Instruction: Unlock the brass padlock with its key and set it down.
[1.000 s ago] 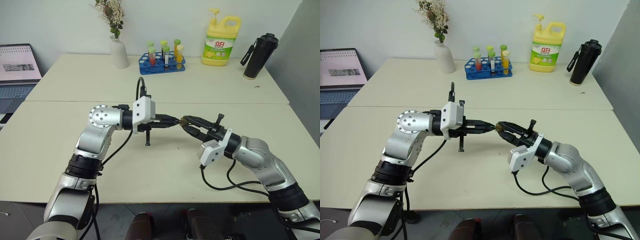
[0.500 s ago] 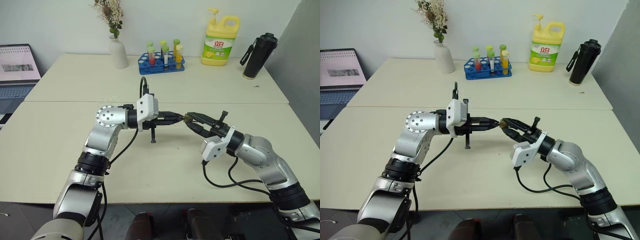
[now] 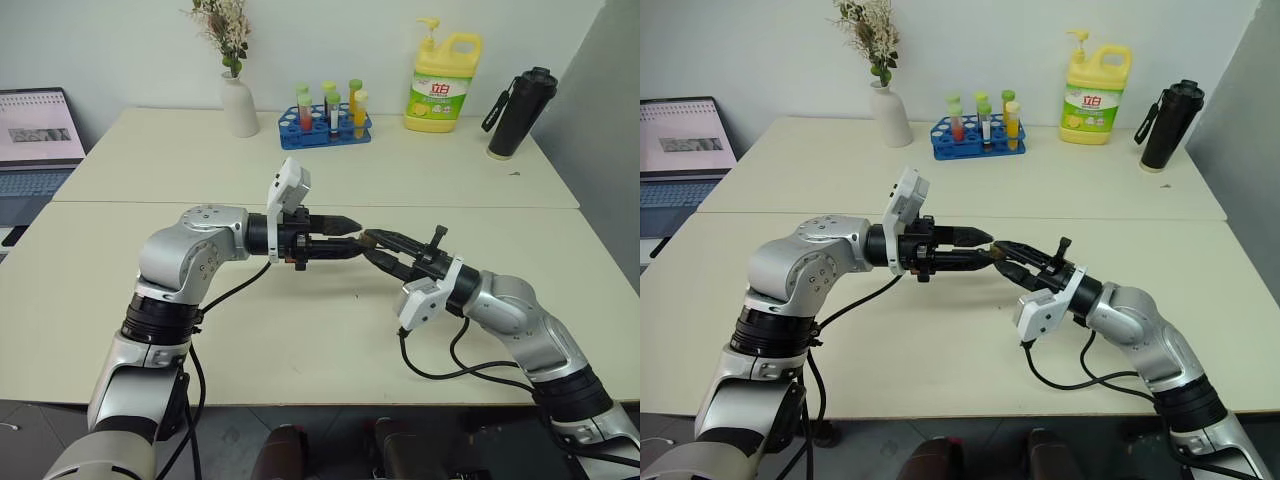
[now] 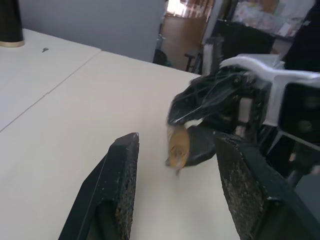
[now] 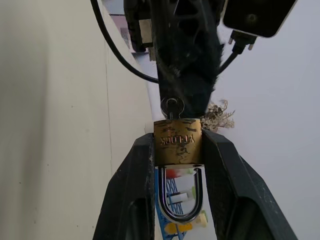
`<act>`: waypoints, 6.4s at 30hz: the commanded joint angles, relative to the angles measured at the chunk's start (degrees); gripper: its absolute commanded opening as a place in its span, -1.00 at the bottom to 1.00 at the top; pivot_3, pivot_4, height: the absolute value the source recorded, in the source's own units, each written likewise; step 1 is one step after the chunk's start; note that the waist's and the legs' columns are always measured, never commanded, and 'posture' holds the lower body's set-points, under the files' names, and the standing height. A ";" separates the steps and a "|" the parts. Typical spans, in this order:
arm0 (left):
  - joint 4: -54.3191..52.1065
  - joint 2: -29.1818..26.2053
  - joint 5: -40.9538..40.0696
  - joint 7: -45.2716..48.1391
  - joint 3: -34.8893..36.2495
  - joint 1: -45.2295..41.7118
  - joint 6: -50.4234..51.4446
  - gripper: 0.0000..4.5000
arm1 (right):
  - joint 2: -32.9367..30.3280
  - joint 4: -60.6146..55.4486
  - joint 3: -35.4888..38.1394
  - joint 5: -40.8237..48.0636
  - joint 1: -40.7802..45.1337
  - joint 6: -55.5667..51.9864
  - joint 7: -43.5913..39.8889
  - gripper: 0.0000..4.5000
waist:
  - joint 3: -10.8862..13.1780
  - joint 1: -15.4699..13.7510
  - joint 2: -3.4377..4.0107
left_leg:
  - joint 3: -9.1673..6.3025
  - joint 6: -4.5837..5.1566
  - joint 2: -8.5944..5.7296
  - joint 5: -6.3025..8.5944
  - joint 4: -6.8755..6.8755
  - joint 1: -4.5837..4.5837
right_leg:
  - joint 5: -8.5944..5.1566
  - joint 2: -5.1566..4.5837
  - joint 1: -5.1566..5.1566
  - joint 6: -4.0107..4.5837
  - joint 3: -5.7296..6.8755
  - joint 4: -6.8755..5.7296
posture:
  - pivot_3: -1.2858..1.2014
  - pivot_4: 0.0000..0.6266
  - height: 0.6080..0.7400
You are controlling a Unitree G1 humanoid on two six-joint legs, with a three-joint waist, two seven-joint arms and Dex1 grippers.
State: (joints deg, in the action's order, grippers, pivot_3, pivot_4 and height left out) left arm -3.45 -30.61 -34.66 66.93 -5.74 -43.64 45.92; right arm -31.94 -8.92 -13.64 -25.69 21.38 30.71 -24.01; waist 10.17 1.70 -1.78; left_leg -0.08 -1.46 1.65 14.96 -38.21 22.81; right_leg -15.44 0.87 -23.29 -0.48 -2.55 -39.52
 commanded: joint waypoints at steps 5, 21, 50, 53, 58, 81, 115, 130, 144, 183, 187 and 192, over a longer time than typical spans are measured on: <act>-0.76 0.05 3.36 -2.74 -1.50 -0.24 -3.41 0.10 | 0.28 -2.08 0.60 1.44 1.08 0.64 -0.35 -0.58 | 0.00 -0.01 0.00 | 0.00 -0.01 -0.01 -0.01 -0.01 -0.02 | 0.00 0.00 0.00 0.00 -0.01 -0.04 | 0.03 -0.52 1.00; 0.73 1.33 3.11 -3.17 -1.14 -0.85 -2.23 0.10 | 0.50 -2.55 1.01 1.40 1.12 0.83 -0.56 -0.58 | 0.00 -0.01 0.00 | 0.01 -0.01 -0.01 -0.01 -0.01 -0.01 | 0.00 0.00 0.00 0.00 -0.01 -0.04 | 0.03 -0.52 1.00; 3.12 1.68 4.39 -2.31 -1.41 -0.64 -5.57 -0.93 | -7.62 -3.68 6.21 5.42 -5.69 -0.95 -4.31 0.18 | 0.00 -0.18 0.00 | 0.02 -0.01 -0.03 0.00 0.00 0.03 | -0.01 0.00 0.00 0.00 0.02 0.02 | 0.03 -0.52 1.00; 4.07 1.63 4.61 -1.91 -1.63 -0.87 -6.17 -0.93 | -9.15 -5.32 6.35 11.37 -7.48 -0.98 -7.12 0.01 | 0.00 -0.01 0.00 | 0.03 -0.01 -0.03 0.00 0.00 0.01 | -0.01 0.00 0.00 0.00 -0.02 0.01 | 0.03 -0.52 1.00; 4.75 1.66 4.32 -0.68 -2.20 -1.21 -6.54 -0.93 | -9.49 -7.82 5.18 19.61 -7.19 -1.26 -11.52 -0.74 | 0.00 0.15 0.00 | 0.03 0.00 -0.01 0.00 0.02 -0.04 | -0.01 0.04 0.00 0.00 -0.02 -0.02 | 0.03 -0.52 1.00; -0.96 -1.04 5.74 4.33 -4.56 1.93 -8.99 -0.93 | -6.41 -4.17 4.44 23.37 -1.75 -4.12 -17.75 -1.00 | 0.00 -0.01 0.00 | 0.01 0.00 0.00 0.00 0.01 -0.02 | -0.01 0.03 0.00 0.00 -0.01 -0.01 | 0.03 -0.52 1.00; -3.31 -2.67 1.99 8.47 -2.80 2.65 -7.49 -0.93 | -6.76 4.34 0.65 27.97 0.12 1.29 -28.03 -1.00 | 0.00 0.00 0.01 | 0.01 0.00 0.01 0.00 0.01 -0.02 | -0.01 0.03 0.00 0.00 -0.01 0.00 | 0.03 -0.52 1.00; -0.98 -1.62 2.48 4.42 -2.53 3.08 -7.68 -0.93 | -8.14 1.69 1.53 29.72 -3.00 -5.50 -29.51 -1.00 | 0.00 -0.04 0.01 | 0.00 0.00 0.00 0.00 0.00 -0.02 | -0.01 0.02 0.00 0.00 0.00 -0.01 | 0.03 -0.52 1.00; 9.22 7.89 12.42 -3.75 -7.98 10.53 -16.46 -0.93 | -11.78 -13.78 6.35 34.22 -15.42 -34.61 -25.24 0.16 | 0.00 -0.04 0.01 | 0.00 0.01 0.01 0.00 0.02 -0.02 | -0.15 0.03 0.01 -0.25 -0.01 0.02 | 0.03 -0.52 1.00; 12.09 1.32 19.29 -2.71 -1.92 7.29 -26.43 0.33 | -11.06 -18.84 8.96 33.56 -16.75 -48.06 -24.62 0.79 | 0.00 0.07 0.01 | -0.02 0.00 0.02 0.00 0.06 -0.01 | -0.17 0.03 0.01 -0.28 0.00 0.05 | 0.03 -0.52 1.00; 3.21 -8.75 23.33 -1.12 -1.36 14.68 -31.92 0.33 | -11.08 -17.66 9.21 33.96 -14.97 -48.22 -25.03 0.79 | -0.01 0.24 0.04 | 0.04 0.00 0.02 0.00 0.11 -0.06 | -0.17 0.01 0.02 -0.29 -0.02 0.07 | 0.03 -0.52 1.00; -2.08 -13.46 20.90 0.29 0.98 19.22 -32.10 0.33 | -11.69 -17.22 10.22 37.96 -12.43 -51.68 -27.59 0.79 | 0.00 -0.42 0.03 | -0.01 0.01 0.01 0.00 0.08 -0.01 | -0.17 -0.06 0.02 -0.28 0.09 0.09 | 0.03 -0.52 1.00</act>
State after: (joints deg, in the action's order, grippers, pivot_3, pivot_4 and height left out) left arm -1.95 -43.00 -11.82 66.69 -7.13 -24.16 14.17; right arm -42.83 -24.95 -5.60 9.60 7.78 -19.69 -50.27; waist 10.17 1.28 -1.75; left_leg -0.08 -1.46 1.67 14.96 -38.15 22.80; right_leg -15.62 0.82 -23.27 -0.76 -2.48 -39.42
